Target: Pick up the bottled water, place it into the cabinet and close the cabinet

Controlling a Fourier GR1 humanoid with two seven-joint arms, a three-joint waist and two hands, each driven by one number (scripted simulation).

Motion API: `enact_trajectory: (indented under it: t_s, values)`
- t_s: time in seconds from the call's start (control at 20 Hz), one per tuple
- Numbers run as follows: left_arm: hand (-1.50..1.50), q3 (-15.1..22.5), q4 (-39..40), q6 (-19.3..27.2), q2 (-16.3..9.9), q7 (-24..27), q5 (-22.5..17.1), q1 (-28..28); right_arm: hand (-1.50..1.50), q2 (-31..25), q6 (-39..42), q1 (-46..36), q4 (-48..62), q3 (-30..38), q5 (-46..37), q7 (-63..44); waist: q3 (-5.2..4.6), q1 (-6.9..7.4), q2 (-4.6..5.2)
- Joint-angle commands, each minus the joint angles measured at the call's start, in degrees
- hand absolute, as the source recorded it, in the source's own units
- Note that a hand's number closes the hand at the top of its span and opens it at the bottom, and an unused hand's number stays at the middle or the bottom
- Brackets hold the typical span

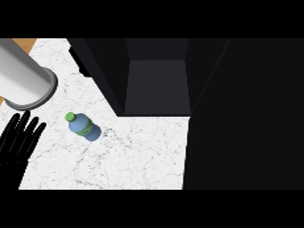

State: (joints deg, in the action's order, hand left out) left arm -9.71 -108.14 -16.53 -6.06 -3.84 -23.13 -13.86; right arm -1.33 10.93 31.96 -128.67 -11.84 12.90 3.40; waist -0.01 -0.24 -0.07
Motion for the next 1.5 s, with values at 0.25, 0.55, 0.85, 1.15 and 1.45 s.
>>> enact_trajectory:
  t_s: [0.25, 0.55, 0.85, 1.15, 1.45]
  values:
    - [-1.50, -0.8, 13.0, -3.4, -0.3, 10.0, 7.7, 3.1, -1.50, -0.7, 1.1, 1.9, -0.8, -0.5, 0.7, 1.7, 0.00, -0.02, 0.01]
    - [-1.50, -5.8, 26.4, -6.2, -5.8, 12.3, 6.3, 12.1, -1.50, -2.6, 2.1, 1.1, -0.5, 4.0, 4.4, 1.5, 0.00, -0.15, 0.06]
    - [-1.50, -5.9, 40.2, -7.4, -6.8, 15.6, 8.5, 18.3, -1.50, -1.5, 2.3, 6.2, -0.5, -2.7, -1.1, 5.1, -0.01, -0.36, 0.07]
    - [-1.50, -7.7, 56.4, -7.0, -7.2, 23.1, 10.7, 24.5, -1.50, -1.9, 2.2, 6.9, -1.6, -3.0, -1.0, 6.0, -0.04, -0.59, 0.12]
    - [-1.50, -8.2, 71.5, -8.8, -8.0, 28.3, 12.1, 31.5, -1.50, -4.6, 4.4, 5.2, 1.2, 2.8, 5.2, 5.8, -0.06, -0.82, 0.29]
